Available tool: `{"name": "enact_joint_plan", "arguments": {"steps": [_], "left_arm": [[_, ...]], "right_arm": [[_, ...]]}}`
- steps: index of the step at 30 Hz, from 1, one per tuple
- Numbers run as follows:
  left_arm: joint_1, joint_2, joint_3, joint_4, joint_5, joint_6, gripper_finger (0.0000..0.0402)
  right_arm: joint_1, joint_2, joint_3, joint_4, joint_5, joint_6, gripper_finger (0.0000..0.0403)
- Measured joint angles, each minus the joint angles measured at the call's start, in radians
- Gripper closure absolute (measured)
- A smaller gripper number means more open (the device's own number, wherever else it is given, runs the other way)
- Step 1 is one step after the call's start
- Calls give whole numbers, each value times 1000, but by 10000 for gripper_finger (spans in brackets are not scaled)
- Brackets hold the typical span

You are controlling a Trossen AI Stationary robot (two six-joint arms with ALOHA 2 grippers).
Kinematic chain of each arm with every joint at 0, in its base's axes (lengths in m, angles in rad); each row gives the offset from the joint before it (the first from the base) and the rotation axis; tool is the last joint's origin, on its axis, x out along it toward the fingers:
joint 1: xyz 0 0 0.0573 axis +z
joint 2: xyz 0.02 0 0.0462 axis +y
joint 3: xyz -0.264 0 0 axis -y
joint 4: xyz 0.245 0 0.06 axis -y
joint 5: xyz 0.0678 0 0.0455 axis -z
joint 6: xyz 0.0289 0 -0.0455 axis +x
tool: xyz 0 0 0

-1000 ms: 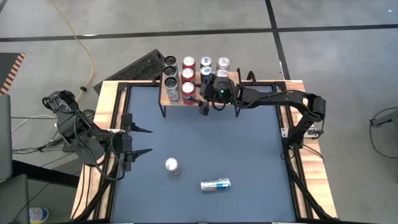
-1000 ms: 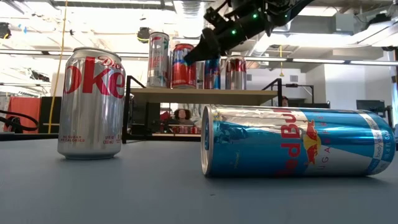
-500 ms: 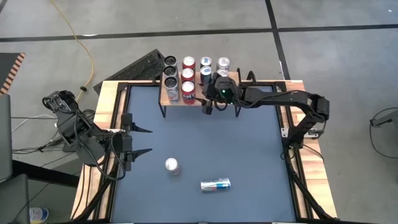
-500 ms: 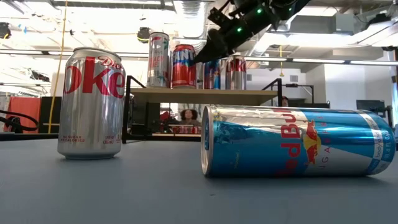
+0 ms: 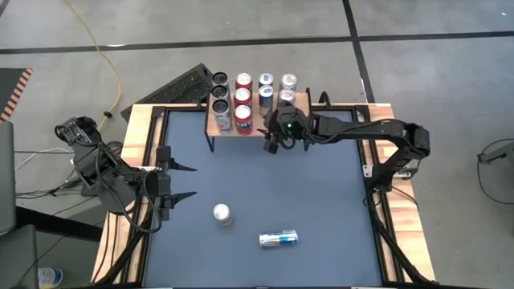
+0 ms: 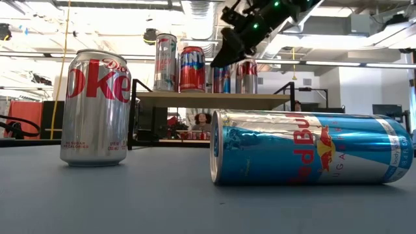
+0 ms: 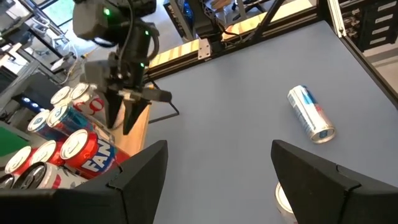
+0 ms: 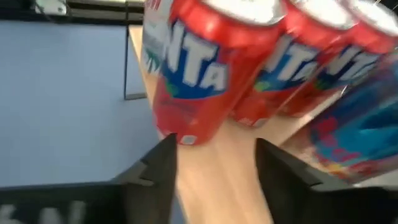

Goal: Place canned beverage on shelf
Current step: Adjust the orange soda can

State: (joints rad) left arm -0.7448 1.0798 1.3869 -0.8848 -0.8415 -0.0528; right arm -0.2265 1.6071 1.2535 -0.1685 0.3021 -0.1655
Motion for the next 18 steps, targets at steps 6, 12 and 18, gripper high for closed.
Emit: {"name": "enact_joint_plan", "arguments": {"steps": [6, 12, 18], "left_arm": [[0, 0, 0, 0, 0, 2, 127], [0, 0, 0, 0, 1, -2, 127], [0, 0, 0, 0, 0, 4, 127]], "right_arm": [[11, 36, 0, 56, -7, -23, 350], [8, 36, 0, 115, -11, -28, 396], [7, 35, 0, 141, -58, -26, 391]]}}
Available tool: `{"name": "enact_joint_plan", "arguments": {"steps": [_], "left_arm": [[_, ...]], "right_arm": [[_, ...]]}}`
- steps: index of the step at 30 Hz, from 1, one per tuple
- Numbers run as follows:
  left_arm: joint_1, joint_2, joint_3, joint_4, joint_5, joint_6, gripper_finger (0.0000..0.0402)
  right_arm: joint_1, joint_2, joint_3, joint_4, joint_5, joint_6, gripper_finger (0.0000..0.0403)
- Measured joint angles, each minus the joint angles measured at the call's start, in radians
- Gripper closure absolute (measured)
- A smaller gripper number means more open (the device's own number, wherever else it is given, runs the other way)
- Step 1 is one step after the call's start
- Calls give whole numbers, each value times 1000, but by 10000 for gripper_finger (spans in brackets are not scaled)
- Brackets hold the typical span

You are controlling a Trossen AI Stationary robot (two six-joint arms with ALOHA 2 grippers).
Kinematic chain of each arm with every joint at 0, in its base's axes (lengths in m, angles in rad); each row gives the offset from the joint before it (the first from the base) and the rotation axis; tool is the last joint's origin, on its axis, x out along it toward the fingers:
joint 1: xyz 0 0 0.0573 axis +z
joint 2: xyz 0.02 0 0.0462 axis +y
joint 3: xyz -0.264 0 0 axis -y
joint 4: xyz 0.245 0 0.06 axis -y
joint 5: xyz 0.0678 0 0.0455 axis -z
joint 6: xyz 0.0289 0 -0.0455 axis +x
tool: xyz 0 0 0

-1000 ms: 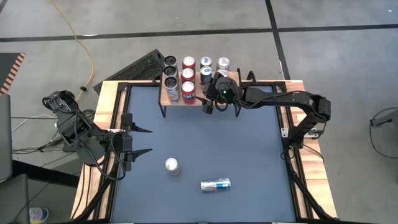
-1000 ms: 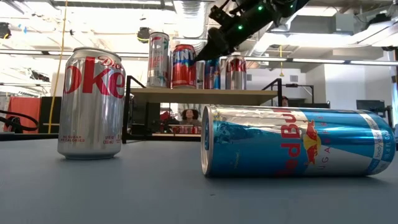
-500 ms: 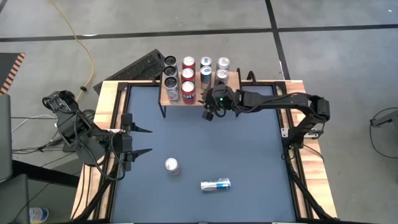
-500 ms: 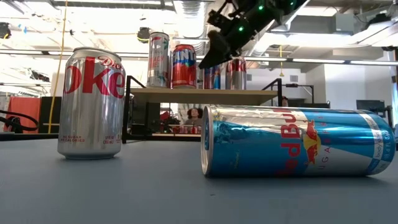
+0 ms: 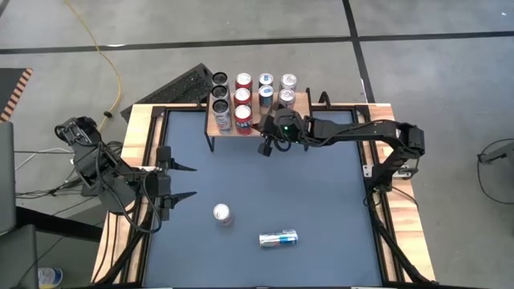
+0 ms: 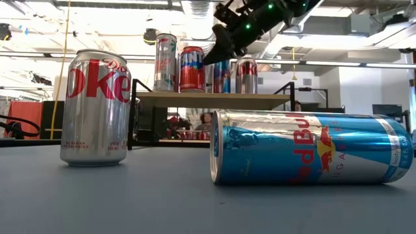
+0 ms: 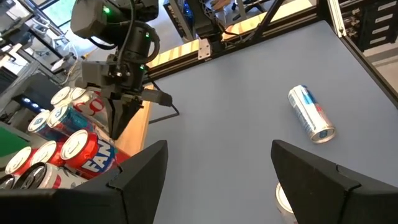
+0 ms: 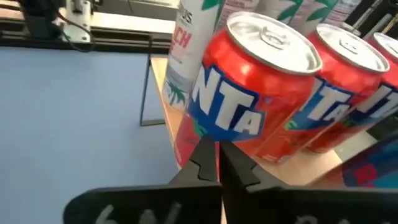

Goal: Place canned beverage on shelf
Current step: Adjust the orange soda can, then put the blue soda can on the shelf

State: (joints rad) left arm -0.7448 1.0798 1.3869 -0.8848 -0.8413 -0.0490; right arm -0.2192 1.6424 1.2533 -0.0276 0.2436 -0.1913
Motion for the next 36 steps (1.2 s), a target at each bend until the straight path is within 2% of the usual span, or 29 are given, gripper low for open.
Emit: {"name": "enact_joint_plan", "arguments": {"steps": [13, 25, 32, 36], "left_arm": [[0, 0, 0, 0, 0, 3, 127], [0, 0, 0, 0, 0, 8, 127], [0, 0, -11, 11, 12, 6, 127], [0, 0, -51, 14, 26, -11, 127]], "right_arm": [[-39, 0, 0, 55, -10, -2, 402], [-29, 0, 0, 47, -9, -24, 402], [12, -20, 0, -46, 24, -19, 402], [90, -102, 0, -215, 22, 14, 402]]}}
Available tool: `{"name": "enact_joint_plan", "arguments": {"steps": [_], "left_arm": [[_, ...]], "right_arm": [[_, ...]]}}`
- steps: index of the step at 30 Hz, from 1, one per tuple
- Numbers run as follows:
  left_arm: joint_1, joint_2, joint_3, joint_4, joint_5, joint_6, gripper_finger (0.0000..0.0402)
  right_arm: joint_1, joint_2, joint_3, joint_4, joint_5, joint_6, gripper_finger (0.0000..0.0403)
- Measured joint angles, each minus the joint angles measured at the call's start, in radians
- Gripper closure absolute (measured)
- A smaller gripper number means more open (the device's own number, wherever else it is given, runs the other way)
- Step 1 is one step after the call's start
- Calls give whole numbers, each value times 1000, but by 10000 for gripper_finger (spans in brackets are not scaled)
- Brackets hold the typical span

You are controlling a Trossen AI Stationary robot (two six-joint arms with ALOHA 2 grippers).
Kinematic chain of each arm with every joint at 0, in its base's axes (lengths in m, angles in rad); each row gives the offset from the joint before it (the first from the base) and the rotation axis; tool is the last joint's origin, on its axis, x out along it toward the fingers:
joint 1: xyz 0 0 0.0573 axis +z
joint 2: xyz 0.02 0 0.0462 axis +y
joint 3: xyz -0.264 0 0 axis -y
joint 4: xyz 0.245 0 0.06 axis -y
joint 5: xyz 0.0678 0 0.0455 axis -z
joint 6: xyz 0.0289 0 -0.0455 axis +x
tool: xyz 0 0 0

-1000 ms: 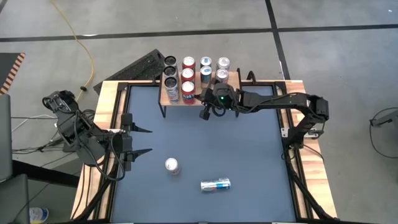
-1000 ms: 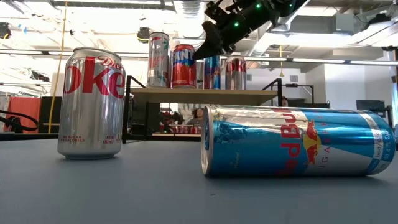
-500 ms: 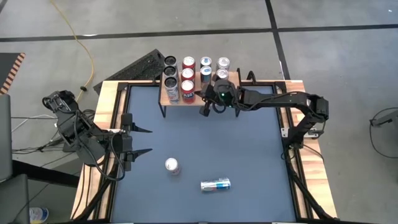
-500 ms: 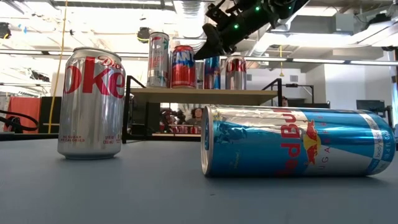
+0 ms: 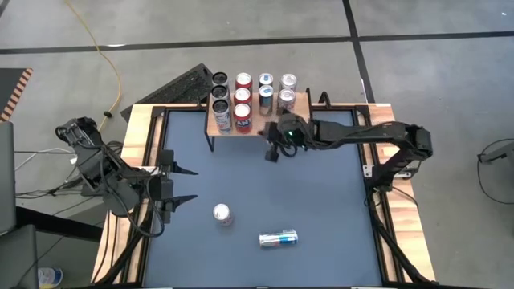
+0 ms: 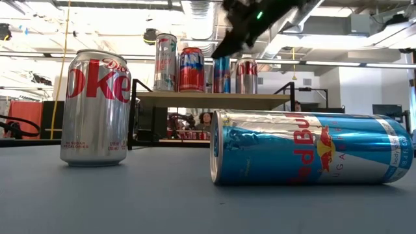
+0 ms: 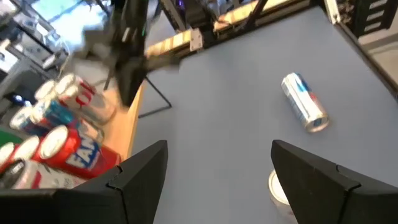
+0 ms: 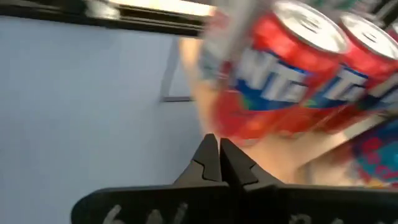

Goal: Place canned beverage on shelf
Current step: Put the blue soda can on the shelf

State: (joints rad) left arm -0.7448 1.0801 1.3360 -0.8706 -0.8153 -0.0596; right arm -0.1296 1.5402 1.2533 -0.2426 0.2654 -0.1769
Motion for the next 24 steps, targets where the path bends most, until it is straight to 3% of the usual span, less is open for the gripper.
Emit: {"name": "enact_joint_plan", "arguments": {"steps": [7, 11, 16, 21, 24], "left_arm": [[0, 0, -56, 49, -1, -47, 127], [1, 1, -74, 107, 25, -41, 127], [2, 7, -78, 153, 82, -55, 127], [3, 30, -78, 179, 139, -64, 127], [4, 49, -78, 183, 140, -56, 127]], "right_arm": [[183, -158, 0, -337, -2, 158, 401], [286, -203, 0, -460, 10, 256, 373], [406, -209, 0, -504, -13, 351, 281], [503, -132, 0, -372, -24, 354, 163], [538, -83, 0, -286, -31, 355, 114]]}}
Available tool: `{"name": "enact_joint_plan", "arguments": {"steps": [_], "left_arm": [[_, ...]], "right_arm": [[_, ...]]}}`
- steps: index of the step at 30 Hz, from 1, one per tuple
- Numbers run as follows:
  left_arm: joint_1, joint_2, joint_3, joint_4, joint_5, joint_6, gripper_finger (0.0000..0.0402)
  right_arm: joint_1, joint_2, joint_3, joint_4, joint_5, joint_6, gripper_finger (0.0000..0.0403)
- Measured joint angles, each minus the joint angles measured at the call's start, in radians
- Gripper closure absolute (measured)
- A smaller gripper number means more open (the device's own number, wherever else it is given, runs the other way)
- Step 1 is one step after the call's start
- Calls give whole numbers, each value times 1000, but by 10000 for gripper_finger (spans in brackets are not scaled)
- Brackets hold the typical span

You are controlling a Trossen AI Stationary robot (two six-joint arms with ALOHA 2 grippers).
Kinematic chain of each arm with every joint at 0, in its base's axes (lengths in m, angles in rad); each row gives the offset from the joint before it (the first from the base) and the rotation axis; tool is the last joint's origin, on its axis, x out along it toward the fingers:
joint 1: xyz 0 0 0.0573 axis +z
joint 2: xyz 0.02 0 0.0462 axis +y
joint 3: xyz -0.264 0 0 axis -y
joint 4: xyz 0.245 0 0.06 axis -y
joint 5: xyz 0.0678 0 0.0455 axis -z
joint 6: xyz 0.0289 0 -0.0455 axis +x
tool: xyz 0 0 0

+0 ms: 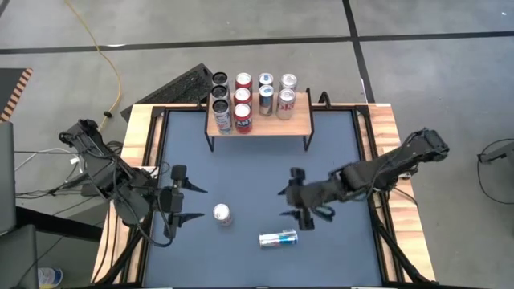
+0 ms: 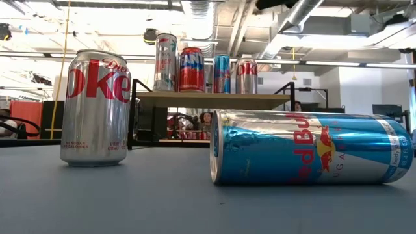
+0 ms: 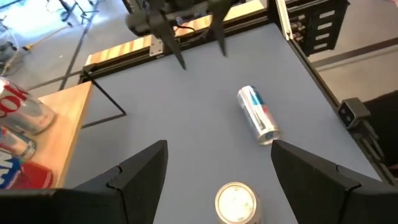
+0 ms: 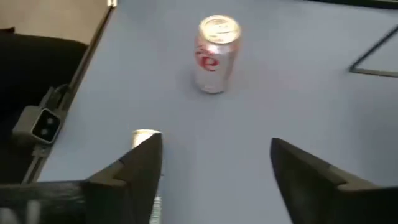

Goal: Place canned beverage on shelf
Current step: Put the blue soda can on the shelf

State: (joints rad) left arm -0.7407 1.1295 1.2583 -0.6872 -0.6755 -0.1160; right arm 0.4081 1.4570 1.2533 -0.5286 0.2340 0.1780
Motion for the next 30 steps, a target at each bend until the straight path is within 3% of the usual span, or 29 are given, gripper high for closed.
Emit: {"name": "enact_joint_plan", "arguments": {"steps": [5, 10, 21, 30], "left_arm": [[2, 17, 0, 9, -8, 2, 127], [1, 16, 0, 46, 24, -39, 127], [-8, 16, 0, 80, 43, -89, 127], [-9, 16, 0, 76, 81, -107, 127]], "right_arm": [[34, 117, 52, 11, -19, 1, 91], [46, 262, 205, -50, -20, -20, 92], [66, 560, 708, -552, -27, -44, 92], [119, 732, 784, -590, -61, 81, 92]]}}
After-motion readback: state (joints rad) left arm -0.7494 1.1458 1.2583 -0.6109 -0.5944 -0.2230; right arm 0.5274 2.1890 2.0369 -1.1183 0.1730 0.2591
